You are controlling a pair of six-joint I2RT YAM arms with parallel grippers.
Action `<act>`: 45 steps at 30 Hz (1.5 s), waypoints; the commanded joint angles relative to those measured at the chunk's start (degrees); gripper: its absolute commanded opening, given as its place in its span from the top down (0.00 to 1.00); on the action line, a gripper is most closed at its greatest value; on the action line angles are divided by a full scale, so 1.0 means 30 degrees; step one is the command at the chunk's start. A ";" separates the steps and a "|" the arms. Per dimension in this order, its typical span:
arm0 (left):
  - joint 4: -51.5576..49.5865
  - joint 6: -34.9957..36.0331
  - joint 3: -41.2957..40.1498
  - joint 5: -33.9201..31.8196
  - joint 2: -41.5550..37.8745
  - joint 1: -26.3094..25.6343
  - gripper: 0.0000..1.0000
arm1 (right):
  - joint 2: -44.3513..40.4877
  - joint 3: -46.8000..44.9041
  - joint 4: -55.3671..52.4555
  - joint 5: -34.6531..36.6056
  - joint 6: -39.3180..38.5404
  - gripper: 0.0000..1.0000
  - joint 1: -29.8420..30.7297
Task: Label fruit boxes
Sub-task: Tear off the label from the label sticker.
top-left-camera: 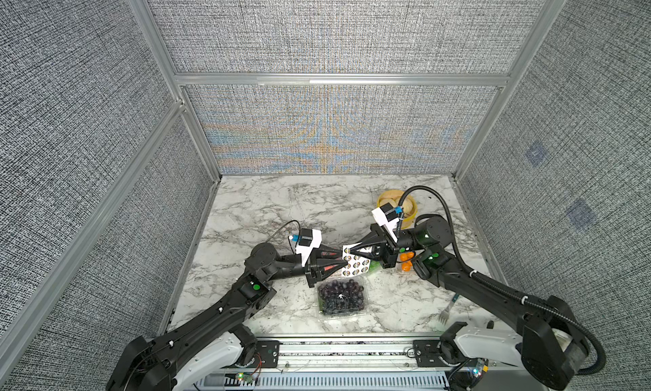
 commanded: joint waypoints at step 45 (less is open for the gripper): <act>-0.4615 0.2482 0.1467 -0.8886 -0.0291 -0.0478 1.00 | -0.5240 0.3054 -1.7446 2.2910 -0.9184 0.08 0.7029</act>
